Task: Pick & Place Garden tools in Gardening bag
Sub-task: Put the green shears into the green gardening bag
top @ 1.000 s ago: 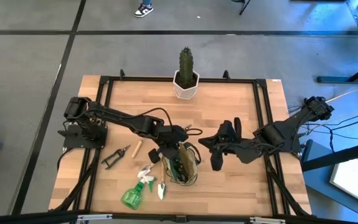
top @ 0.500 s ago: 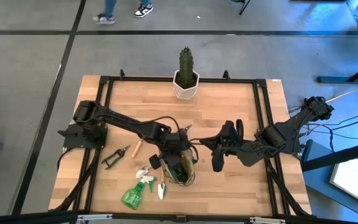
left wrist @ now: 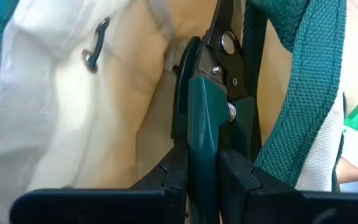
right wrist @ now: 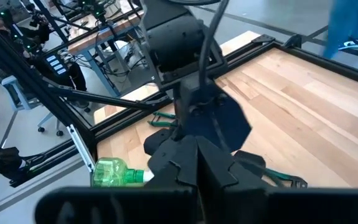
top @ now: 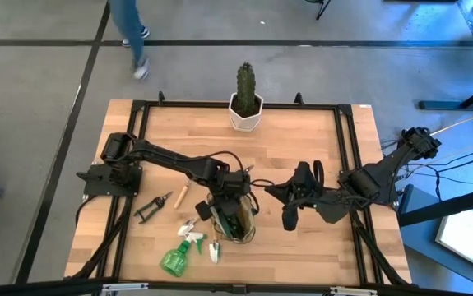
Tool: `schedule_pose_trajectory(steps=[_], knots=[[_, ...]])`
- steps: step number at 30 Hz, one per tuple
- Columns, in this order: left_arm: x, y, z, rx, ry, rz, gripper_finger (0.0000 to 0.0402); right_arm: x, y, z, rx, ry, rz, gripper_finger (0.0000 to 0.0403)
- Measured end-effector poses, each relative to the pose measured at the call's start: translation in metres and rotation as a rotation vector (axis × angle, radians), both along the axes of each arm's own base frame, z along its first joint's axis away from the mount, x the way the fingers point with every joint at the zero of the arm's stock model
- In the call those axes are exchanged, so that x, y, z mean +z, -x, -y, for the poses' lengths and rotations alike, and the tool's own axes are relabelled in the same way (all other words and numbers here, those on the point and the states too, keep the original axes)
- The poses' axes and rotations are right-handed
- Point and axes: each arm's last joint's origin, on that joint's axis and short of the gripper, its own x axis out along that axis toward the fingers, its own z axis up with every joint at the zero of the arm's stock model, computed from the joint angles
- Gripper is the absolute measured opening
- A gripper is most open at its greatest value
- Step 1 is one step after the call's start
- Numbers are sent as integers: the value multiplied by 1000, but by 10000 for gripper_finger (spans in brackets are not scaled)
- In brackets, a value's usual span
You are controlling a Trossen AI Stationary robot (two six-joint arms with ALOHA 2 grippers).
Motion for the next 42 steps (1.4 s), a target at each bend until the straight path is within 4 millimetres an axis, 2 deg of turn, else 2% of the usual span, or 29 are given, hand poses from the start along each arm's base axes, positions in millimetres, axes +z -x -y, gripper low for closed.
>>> schedule_pose_trajectory(steps=[12,21,25,32,42], knots=[[-25,-3,8,-26,-74,-74,44,0,0,0,-8,36,0,0],[-25,-1,6,-8,-74,-105,44,1,0,1,-8,53,-2,0],[-25,-1,7,61,-103,-111,46,1,0,1,-8,53,-1,0],[-26,-1,9,113,-187,-92,107,1,0,1,-9,53,-1,0],[-20,-1,5,215,-160,-137,155,1,-1,3,-20,63,-1,0]])
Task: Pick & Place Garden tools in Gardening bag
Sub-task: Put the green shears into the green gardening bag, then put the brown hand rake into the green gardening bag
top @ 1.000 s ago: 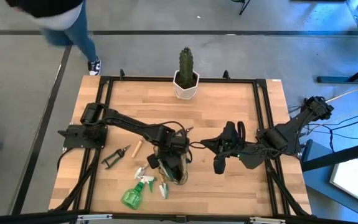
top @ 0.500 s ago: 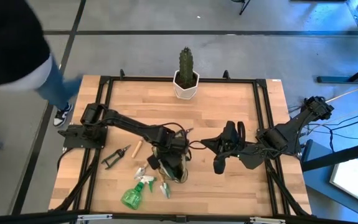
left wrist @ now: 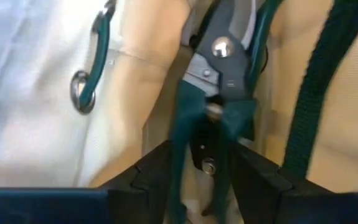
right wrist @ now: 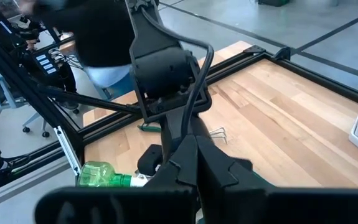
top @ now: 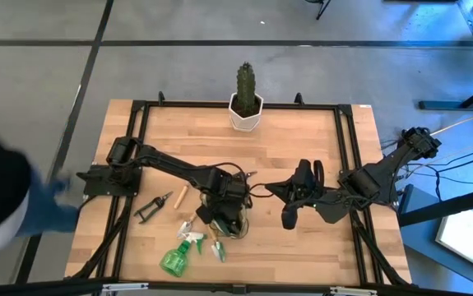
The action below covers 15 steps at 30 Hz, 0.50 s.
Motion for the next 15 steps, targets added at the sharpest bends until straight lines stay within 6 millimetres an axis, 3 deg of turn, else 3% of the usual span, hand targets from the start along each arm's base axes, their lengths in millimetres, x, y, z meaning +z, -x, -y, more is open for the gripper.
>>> schedule_pose_trajectory(steps=[8,15], knots=[[28,-9,-11,119,43,12,221,0,-2,4,-16,0,0,0],[30,-9,-13,192,32,7,287,0,-3,4,-16,0,0,0]])
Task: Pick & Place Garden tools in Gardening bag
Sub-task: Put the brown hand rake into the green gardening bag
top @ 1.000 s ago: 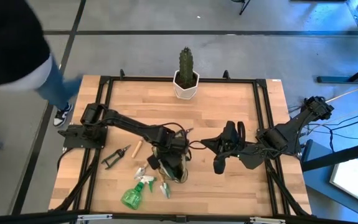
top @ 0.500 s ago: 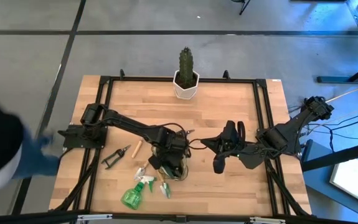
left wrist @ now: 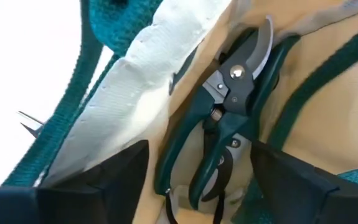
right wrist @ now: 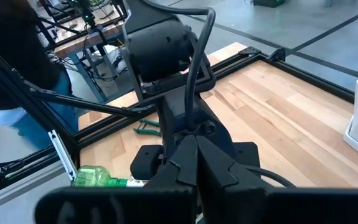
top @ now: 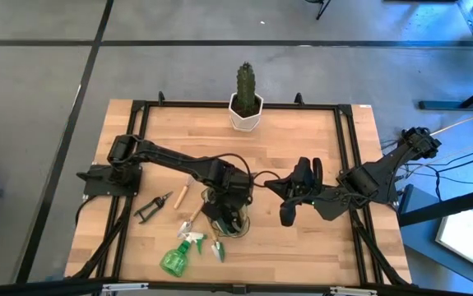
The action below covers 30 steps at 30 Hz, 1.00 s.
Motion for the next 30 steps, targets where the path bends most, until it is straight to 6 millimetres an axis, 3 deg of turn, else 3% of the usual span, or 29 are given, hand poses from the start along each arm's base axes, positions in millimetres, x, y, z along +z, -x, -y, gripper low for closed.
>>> schedule_pose_trajectory(steps=[5,30], knots=[[0,1,2,3,-32,-4,301,0,0,0,0,0,0,0],[1,10,11,14,-12,-69,297,-1,0,0,9,28,-14,0]])
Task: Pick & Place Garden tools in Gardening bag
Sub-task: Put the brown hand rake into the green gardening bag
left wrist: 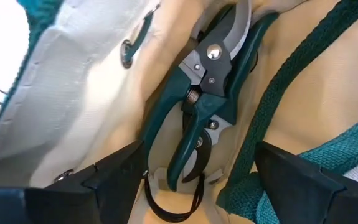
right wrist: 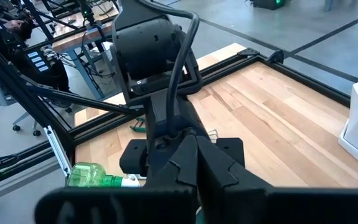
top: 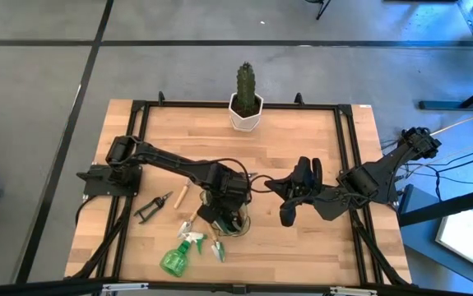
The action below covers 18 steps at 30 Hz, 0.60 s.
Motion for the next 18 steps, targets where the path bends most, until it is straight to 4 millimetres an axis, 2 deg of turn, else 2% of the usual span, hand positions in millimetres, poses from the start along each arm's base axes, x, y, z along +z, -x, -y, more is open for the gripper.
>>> schedule_pose_trajectory(steps=[8,16,18], knots=[[0,1,0,-6,-8,-4,307,0,0,0,0,0,0,0],[0,1,1,21,-6,-13,390,0,0,0,1,0,0,0],[0,3,2,17,-9,-23,395,0,0,0,1,0,0,0]])
